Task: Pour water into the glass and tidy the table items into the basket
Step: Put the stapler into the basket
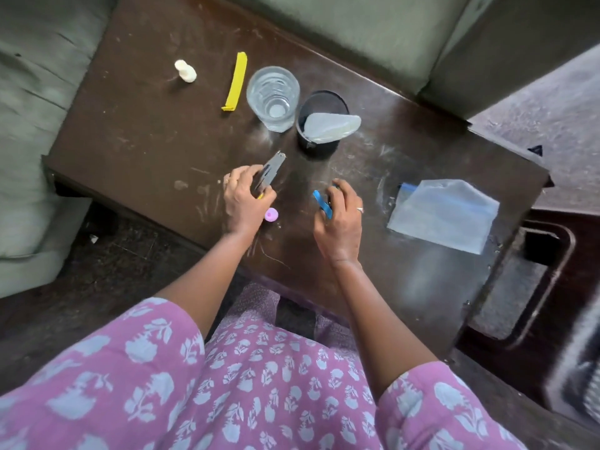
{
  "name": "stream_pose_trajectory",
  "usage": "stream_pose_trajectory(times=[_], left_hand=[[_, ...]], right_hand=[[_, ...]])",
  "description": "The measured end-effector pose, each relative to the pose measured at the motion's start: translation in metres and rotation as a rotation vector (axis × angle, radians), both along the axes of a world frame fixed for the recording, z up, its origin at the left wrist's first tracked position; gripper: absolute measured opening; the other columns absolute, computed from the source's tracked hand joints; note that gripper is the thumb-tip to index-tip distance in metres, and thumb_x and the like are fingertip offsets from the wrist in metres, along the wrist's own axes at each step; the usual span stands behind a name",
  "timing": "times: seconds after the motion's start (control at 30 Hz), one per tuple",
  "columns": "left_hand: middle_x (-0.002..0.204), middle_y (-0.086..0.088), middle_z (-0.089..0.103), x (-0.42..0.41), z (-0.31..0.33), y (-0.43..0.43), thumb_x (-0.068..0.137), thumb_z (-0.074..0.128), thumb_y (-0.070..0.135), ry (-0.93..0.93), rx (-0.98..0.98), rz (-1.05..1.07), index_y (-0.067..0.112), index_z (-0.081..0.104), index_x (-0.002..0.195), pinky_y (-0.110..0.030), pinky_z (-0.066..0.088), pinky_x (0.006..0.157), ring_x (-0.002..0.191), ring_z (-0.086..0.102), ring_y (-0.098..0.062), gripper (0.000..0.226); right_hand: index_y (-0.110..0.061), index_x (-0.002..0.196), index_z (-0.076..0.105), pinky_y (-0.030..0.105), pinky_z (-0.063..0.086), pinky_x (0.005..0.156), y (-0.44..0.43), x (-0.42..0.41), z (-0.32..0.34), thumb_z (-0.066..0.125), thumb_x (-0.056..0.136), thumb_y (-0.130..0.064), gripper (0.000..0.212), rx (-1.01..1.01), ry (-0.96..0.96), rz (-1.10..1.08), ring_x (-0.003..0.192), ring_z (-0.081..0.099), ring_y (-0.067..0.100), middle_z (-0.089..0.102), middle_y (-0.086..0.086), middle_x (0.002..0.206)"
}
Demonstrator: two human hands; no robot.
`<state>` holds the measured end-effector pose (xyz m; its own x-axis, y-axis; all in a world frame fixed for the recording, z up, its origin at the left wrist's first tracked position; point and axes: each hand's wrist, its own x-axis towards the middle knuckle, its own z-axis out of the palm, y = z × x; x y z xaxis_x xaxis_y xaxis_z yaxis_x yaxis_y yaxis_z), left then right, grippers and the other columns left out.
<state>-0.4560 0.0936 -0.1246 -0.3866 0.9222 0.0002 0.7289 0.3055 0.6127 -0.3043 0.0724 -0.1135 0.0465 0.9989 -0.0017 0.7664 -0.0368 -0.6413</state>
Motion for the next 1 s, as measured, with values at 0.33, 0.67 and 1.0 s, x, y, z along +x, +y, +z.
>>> stream_pose_trajectory(times=[0.33, 0.67, 1.0], left_hand=[[0.087, -0.019, 0.068, 0.153, 0.024, -0.017, 0.062, 0.070, -0.001, 0.067, 0.238, -0.438, -0.001, 0.070, 0.093, -0.037, 0.054, 0.078, 0.081, 0.065, -0.034, 0.031], [0.099, -0.017, 0.067, 0.343, 0.072, -0.033, 0.067, 0.068, 0.003, -0.212, 0.120, -0.834, 0.001, 0.068, 0.103, -0.033, 0.048, 0.089, 0.095, 0.062, -0.031, 0.036], [0.105, -0.020, 0.065, 0.493, 0.103, -0.065, 0.070, 0.068, 0.008, -0.203, 0.046, -1.538, 0.001, 0.066, 0.109, -0.025, 0.037, 0.086, 0.099, 0.060, -0.034, 0.040]], right_hand=[[0.008, 0.096, 0.065, 0.045, 0.048, 0.090, -0.036, 0.120, 0.016, 0.064, 0.063, 0.014, 0.033, 0.052, -0.007, -0.295, 0.096, 0.062, 0.042, 0.063, 0.026, 0.110], [0.008, 0.094, 0.065, 0.050, 0.051, 0.090, -0.079, 0.280, 0.056, 0.059, 0.061, 0.011, 0.033, 0.317, -0.066, -0.882, 0.101, 0.061, 0.041, 0.063, 0.024, 0.111], [0.009, 0.105, 0.061, 0.039, 0.046, 0.093, -0.176, 0.388, 0.075, 0.053, 0.062, 0.008, 0.044, 0.294, -0.194, -1.242, 0.104, 0.061, 0.038, 0.063, 0.024, 0.110]])
